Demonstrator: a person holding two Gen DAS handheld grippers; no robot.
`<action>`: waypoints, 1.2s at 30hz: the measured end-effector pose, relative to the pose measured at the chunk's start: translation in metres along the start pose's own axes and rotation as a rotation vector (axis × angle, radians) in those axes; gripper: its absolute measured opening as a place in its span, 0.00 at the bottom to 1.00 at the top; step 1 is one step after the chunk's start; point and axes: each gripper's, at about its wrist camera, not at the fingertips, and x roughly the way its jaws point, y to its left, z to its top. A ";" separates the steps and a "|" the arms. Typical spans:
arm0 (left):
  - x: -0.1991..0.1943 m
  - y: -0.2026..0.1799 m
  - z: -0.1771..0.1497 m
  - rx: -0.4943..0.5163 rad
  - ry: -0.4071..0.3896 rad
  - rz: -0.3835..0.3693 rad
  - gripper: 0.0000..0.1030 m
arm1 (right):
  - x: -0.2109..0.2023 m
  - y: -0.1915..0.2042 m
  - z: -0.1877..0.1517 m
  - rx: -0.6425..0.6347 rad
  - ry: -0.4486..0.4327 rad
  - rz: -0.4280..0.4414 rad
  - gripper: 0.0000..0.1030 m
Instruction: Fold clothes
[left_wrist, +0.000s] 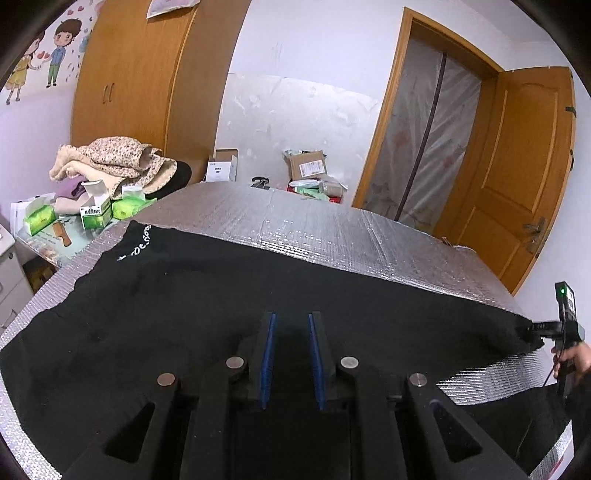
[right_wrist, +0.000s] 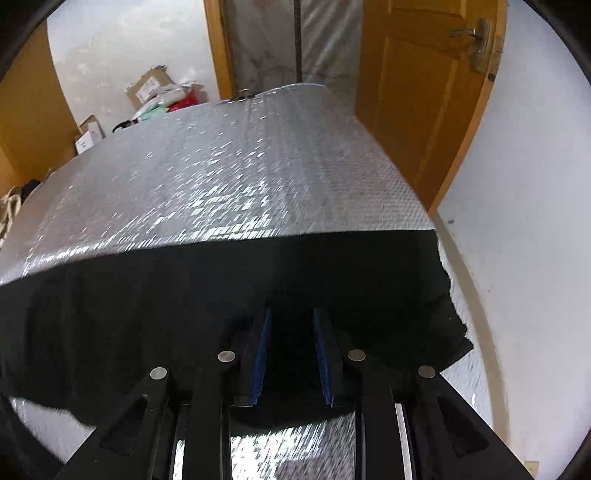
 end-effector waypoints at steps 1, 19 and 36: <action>0.002 0.000 0.000 0.000 0.006 0.001 0.17 | 0.002 -0.003 0.006 0.006 0.002 0.006 0.24; -0.027 0.034 0.001 -0.049 -0.070 0.075 0.17 | -0.017 -0.009 -0.009 -0.052 0.001 -0.003 0.24; -0.058 0.070 -0.001 -0.053 -0.091 0.154 0.23 | -0.137 0.225 -0.091 -0.531 -0.129 0.581 0.41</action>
